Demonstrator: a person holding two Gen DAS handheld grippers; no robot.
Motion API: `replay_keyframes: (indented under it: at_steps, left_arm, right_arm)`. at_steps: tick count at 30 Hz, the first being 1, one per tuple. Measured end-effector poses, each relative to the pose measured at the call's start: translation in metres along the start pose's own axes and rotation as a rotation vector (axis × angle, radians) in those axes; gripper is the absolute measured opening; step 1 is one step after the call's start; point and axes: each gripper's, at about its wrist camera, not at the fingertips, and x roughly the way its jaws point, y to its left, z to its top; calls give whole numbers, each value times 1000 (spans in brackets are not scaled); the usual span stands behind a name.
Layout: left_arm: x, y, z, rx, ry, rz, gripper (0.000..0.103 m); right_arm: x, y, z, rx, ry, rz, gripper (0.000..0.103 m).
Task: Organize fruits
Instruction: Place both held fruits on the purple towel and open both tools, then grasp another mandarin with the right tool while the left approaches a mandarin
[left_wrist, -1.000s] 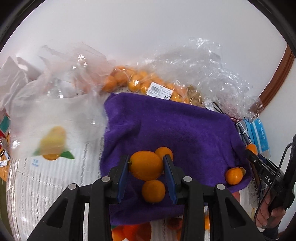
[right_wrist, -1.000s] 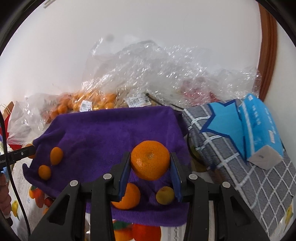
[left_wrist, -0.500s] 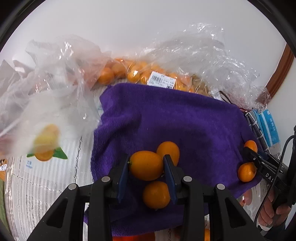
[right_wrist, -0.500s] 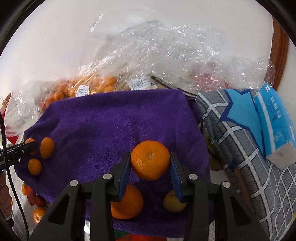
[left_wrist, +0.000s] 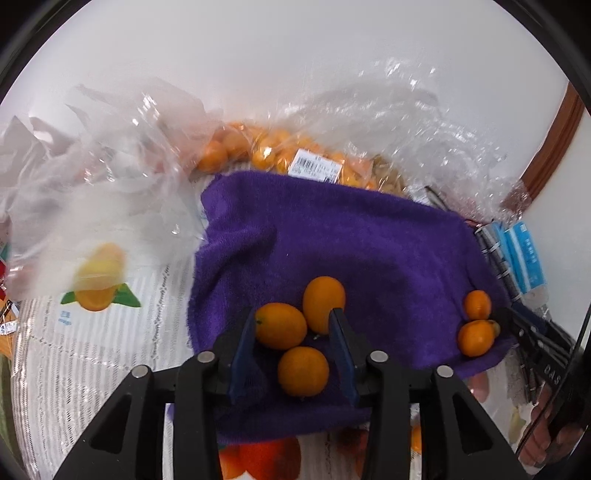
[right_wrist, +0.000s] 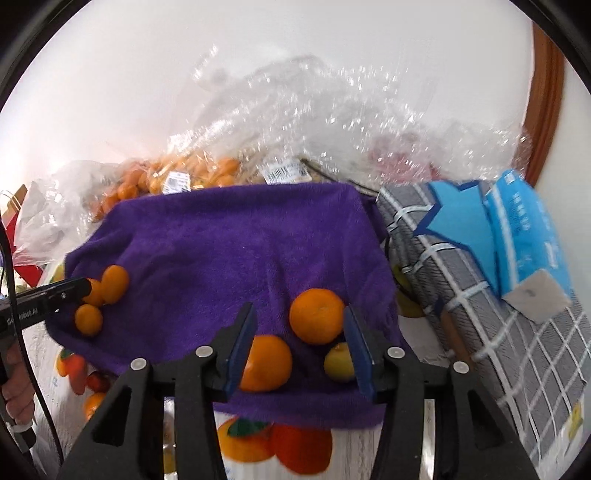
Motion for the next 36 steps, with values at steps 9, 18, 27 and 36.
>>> replay_keyframes:
  at_steps: [9, 18, 27, 36]
  left_arm:
    - [-41, 18, -23, -17, -38, 23, 47]
    - [-57, 38, -62, -48, -15, 28, 46]
    - [-66, 56, -84, -70, 4, 34, 47]
    - [-62, 52, -89, -59, 15, 7, 46]
  right_arm:
    - [-25, 27, -38, -5, 11, 50, 49]
    - [-21, 56, -76, -33, 68, 127, 49]
    - [-13, 102, -91, -121, 81, 156, 45]
    - [5, 102, -87, -128, 101, 140, 38]
